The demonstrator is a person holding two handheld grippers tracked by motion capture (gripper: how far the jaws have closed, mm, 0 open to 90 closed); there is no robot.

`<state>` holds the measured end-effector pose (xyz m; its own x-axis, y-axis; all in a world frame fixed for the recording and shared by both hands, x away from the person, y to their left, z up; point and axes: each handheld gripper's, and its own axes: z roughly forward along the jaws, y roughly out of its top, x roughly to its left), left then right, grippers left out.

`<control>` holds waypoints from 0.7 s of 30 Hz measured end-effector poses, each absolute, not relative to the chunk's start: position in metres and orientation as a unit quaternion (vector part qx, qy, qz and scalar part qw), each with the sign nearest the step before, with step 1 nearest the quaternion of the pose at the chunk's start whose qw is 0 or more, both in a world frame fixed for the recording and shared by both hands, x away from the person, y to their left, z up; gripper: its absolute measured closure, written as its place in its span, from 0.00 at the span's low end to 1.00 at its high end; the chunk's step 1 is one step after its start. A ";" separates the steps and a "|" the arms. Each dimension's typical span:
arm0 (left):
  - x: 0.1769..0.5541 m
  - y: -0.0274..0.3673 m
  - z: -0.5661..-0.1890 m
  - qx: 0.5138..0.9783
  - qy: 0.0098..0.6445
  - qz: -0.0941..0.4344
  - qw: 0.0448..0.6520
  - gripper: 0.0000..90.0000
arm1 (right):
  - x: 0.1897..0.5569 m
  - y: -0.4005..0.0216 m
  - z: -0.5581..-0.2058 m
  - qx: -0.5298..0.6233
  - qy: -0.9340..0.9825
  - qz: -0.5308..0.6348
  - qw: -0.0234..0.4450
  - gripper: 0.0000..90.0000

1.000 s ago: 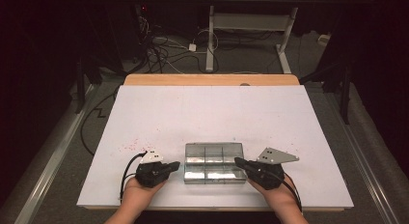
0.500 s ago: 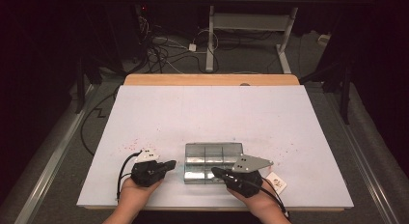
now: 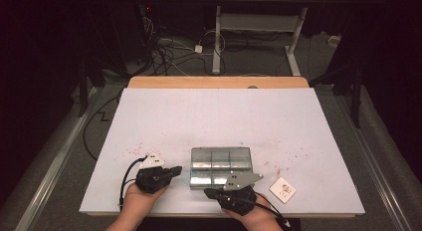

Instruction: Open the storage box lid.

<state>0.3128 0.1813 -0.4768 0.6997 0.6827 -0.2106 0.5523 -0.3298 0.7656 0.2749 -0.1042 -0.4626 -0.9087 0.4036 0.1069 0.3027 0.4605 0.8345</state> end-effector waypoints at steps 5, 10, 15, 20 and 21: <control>0.314 0.183 -0.475 0.808 0.383 0.074 0.442 0.98 | 0.274 -0.098 -0.470 0.205 0.858 0.470 0.043 1.00; 0.313 0.180 -0.473 0.809 0.384 0.080 0.439 0.97 | 0.271 -0.098 -0.476 0.207 0.864 0.458 0.041 1.00; 0.317 0.176 -0.474 0.811 0.381 0.077 0.437 0.97 | 0.270 -0.103 -0.480 0.218 0.863 0.454 0.041 1.00; 0.324 0.174 -0.476 0.809 0.384 0.072 0.439 0.97 | 0.271 -0.114 -0.482 0.233 0.861 0.448 0.050 1.00; 0.325 0.174 -0.476 0.808 0.386 0.071 0.440 0.97 | 0.271 -0.116 -0.482 0.237 0.861 0.448 0.052 1.00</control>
